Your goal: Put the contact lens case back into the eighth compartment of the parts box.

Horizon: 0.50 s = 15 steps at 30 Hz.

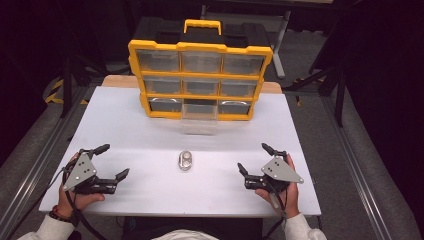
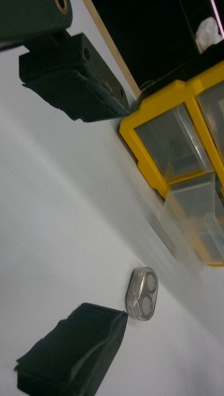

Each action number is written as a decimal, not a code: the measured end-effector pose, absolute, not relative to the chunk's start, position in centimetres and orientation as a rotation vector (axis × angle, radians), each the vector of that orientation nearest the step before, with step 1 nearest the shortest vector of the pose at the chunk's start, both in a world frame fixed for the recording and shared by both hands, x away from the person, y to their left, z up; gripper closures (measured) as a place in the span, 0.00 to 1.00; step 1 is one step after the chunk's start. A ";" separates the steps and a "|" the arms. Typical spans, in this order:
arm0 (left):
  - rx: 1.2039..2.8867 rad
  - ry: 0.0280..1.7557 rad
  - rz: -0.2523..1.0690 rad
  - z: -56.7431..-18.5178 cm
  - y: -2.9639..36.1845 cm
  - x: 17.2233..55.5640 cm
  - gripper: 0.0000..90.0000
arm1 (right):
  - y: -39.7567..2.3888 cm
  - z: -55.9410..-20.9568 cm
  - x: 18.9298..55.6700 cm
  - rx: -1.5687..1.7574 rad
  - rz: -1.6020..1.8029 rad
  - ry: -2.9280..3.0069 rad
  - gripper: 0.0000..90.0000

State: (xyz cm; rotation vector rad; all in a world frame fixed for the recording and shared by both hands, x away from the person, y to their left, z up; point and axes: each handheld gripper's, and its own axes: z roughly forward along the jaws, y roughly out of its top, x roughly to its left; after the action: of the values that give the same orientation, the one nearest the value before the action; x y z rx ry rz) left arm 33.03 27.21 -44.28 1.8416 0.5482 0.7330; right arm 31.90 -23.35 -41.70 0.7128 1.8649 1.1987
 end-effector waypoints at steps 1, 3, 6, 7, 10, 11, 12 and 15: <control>1.845 0.547 0.728 -44.3 27.1 33.2 0.06 | -23.4 -41.9 31.8 0.715 1.196 1.872 0.08; 1.842 0.543 0.718 -44.4 27.0 33.3 0.06 | -23.3 -42.0 31.8 0.713 1.186 1.879 0.07; 1.863 0.524 0.705 -44.5 26.8 33.3 0.06 | -22.9 -42.4 32.0 0.692 1.159 1.924 0.07; 1.868 0.516 0.699 -44.6 26.7 33.3 0.06 | -22.9 -42.4 32.0 0.692 1.159 1.924 0.07; 1.882 0.515 0.698 -44.7 26.7 33.4 0.06 | -22.6 -42.4 32.4 0.691 1.174 1.951 0.06; 1.882 0.515 0.692 -44.7 26.7 33.5 0.06 | -22.5 -42.5 32.6 0.692 1.173 1.959 0.06; 1.882 0.521 0.688 -44.7 26.8 33.5 0.07 | -22.2 -42.7 33.0 0.696 1.165 1.984 0.06; 1.884 0.524 0.690 -44.8 26.8 33.5 0.07 | -21.9 -42.8 33.3 0.702 1.171 2.006 0.06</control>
State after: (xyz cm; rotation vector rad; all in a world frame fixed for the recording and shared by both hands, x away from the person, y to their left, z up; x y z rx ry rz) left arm 33.51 26.83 -44.77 1.8835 0.5244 0.6904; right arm 33.26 -21.94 -42.81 0.7023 2.0056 1.1710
